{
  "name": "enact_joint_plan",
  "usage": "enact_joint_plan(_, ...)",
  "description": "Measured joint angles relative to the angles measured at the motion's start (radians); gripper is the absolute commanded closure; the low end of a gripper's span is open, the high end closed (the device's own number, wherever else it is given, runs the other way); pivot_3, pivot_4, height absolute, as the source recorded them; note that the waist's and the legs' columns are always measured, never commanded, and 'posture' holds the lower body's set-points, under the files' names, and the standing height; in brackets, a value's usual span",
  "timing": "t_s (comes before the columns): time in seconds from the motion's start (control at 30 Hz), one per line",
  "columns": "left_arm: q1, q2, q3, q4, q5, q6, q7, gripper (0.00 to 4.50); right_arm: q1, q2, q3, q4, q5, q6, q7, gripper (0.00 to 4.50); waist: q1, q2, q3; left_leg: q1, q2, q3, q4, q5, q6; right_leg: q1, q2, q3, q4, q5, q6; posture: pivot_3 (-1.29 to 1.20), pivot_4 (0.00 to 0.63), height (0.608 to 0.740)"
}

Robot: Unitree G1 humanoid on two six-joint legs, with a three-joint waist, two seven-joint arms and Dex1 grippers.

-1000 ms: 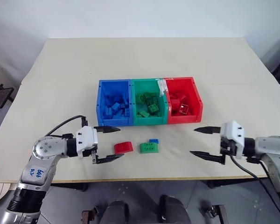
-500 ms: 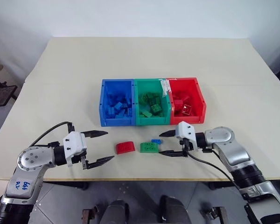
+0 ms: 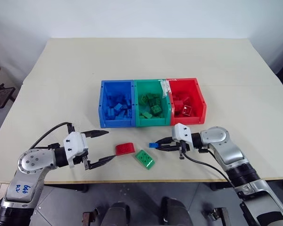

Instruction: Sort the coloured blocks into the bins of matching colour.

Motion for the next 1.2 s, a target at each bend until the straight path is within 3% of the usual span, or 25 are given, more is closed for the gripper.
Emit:
enact_joint_plan(0.13, 0.042, -0.024, 0.033, -0.025, -0.008, 0.017, 0.042, 0.00, -0.031, 0.011, -0.030, -0.082, 0.072, 0.126, -0.011, 4.10, -0.001, 0.000, 0.000, 0.000, 0.000, 0.000, 0.000, 0.000, 0.000, -0.001, 0.000, 0.000, 0.000, 0.000, 0.000, 0.00, 0.150, 0.740)
enact_joint_plan(0.3, 0.105, -0.048, 0.121, -0.034, -0.036, 0.032, 0.103, 0.00, -0.213, 0.111, -0.101, -0.165, 0.162, 0.301, -0.122, 4.10, -0.013, 0.001, 0.000, 0.000, 0.002, -0.001, 0.000, -0.001, -0.002, -0.001, 0.002, 0.000, 0.001, 0.000, -0.002, 0.00, 0.150, 0.740)
enact_joint_plan(0.53, 0.208, -0.076, 0.186, -0.023, -0.035, 0.024, 0.137, 0.00, -0.429, 0.301, -0.040, 0.062, 0.042, 0.261, -0.304, 4.10, -0.024, 0.001, 0.000, 0.000, 0.002, -0.001, -0.001, -0.001, -0.002, -0.002, 0.002, 0.000, 0.002, 0.000, -0.002, 0.00, 0.150, 0.740)
enact_joint_plan(0.73, 0.202, -0.079, 0.198, -0.007, -0.035, 0.021, 0.156, 0.00, -0.483, 0.370, -0.042, 0.241, -0.007, 0.168, -0.359, 2.09, -0.026, 0.001, 0.000, 0.000, 0.002, -0.001, -0.001, -0.001, -0.002, -0.002, 0.002, -0.001, 0.002, 0.000, -0.002, 0.00, 0.150, 0.740)
enact_joint_plan(0.93, 0.162, -0.076, 0.187, -0.004, -0.036, 0.028, 0.155, 0.00, -0.417, 0.302, -0.063, 0.142, 0.032, 0.143, -0.266, 0.09, -0.023, 0.001, 0.001, 0.000, 0.002, -0.001, -0.001, -0.001, -0.002, -0.002, 0.002, -0.001, 0.001, 0.000, -0.001, 0.00, 0.150, 0.740)
enact_joint_plan(1.2, 0.077, 0.008, 0.163, 0.072, -0.047, 0.068, 0.064, 0.00, -0.060, 0.013, -0.222, -0.140, 0.179, 0.024, -0.045, 0.04, -0.021, 0.001, 0.001, 0.000, 0.002, 0.001, -0.002, -0.002, -0.002, -0.002, 0.002, -0.001, 0.000, 0.000, -0.001, 0.00, 0.150, 0.740)
